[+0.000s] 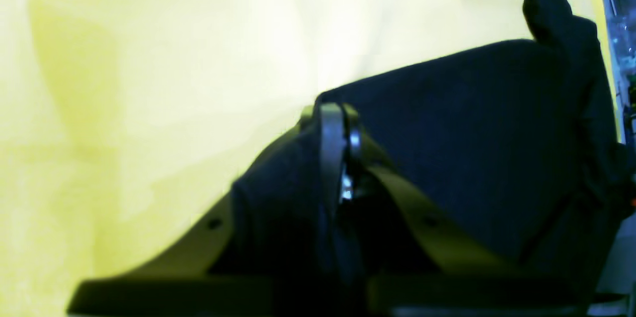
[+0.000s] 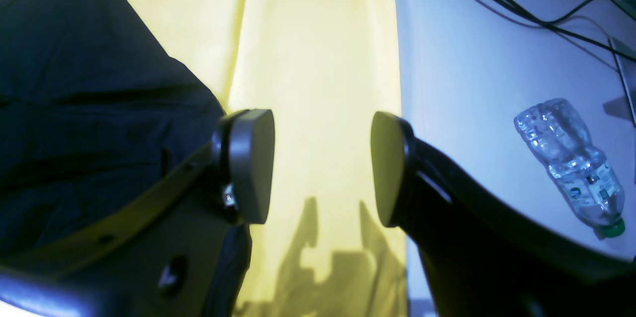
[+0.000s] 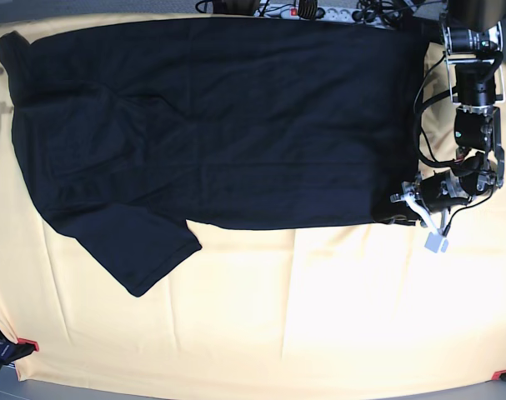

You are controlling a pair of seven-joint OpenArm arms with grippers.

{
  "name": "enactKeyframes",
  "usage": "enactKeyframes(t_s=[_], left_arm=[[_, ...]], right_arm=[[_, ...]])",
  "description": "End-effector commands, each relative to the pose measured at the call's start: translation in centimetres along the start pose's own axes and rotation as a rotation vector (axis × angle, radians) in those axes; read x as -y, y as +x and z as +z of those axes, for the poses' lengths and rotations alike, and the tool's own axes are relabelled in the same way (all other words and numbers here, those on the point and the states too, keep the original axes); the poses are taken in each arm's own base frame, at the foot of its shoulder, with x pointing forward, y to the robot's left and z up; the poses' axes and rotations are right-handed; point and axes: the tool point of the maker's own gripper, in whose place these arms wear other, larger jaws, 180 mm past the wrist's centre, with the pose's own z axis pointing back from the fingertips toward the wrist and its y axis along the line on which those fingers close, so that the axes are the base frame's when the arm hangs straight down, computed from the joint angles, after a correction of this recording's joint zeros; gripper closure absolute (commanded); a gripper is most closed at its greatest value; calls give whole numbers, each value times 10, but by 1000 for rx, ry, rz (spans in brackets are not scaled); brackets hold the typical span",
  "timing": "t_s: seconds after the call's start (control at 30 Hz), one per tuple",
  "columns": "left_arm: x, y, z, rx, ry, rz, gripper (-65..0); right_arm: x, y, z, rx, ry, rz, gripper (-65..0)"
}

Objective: Fold the T-shirt properly
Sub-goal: 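Move the left gripper down along the shirt's side edge, then lower the right gripper to the shirt's opposite end and grasp it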

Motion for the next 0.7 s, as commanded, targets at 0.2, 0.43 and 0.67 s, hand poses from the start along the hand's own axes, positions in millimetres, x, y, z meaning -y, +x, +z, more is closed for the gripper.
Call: enactKeyframes(t_s=[0.2,0.43,0.67], left_arm=[[-4,17,4,-18,39,-47,0],[9,60,8,56,18,-99,0],[9,78,10,99,40,-175,0]], right_arm=[[10,38,2,124,-37,-17,-335],[5,40,-52,120,18,-156,-374],[-13,12,-126,-3,192,-362,-374]])
